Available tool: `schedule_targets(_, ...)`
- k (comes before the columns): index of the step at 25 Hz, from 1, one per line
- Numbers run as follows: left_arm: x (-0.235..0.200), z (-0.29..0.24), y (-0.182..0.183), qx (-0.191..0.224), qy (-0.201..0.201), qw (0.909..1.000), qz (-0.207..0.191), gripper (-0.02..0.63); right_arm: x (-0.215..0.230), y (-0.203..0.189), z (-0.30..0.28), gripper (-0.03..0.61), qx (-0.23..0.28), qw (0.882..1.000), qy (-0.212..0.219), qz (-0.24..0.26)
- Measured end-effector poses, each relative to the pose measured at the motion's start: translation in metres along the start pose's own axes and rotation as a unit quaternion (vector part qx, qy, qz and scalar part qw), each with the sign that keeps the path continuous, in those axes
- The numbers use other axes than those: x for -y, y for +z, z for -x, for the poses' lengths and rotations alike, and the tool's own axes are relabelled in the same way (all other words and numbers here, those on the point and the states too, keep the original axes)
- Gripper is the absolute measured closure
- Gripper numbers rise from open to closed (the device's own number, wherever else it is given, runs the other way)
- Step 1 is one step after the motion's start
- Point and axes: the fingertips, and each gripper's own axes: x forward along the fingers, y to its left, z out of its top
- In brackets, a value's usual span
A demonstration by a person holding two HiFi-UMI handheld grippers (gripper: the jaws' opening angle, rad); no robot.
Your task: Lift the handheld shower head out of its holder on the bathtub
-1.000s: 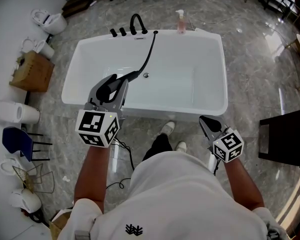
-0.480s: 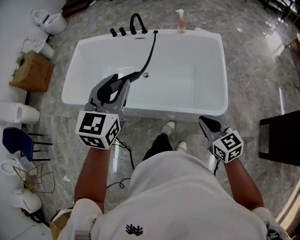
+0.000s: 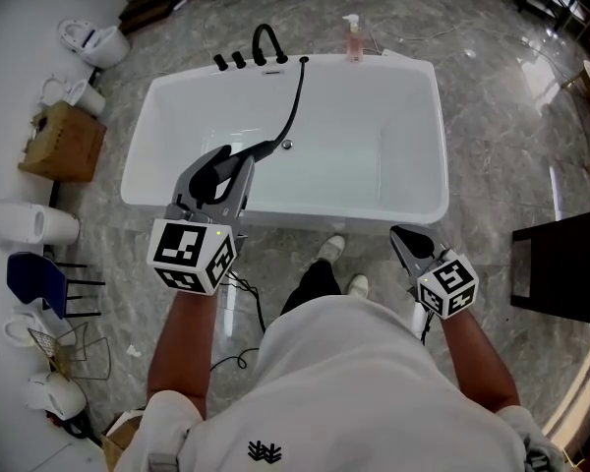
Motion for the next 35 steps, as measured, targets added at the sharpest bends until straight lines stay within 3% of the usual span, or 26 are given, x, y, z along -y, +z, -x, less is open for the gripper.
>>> schedule_targets(35,0.005,-0.021,0.018,0.006,-0.011,0.9999,-0.007,0.474,0.019,0.0,-0.002,0.566,0.002,1.0,-0.003,-0.008)
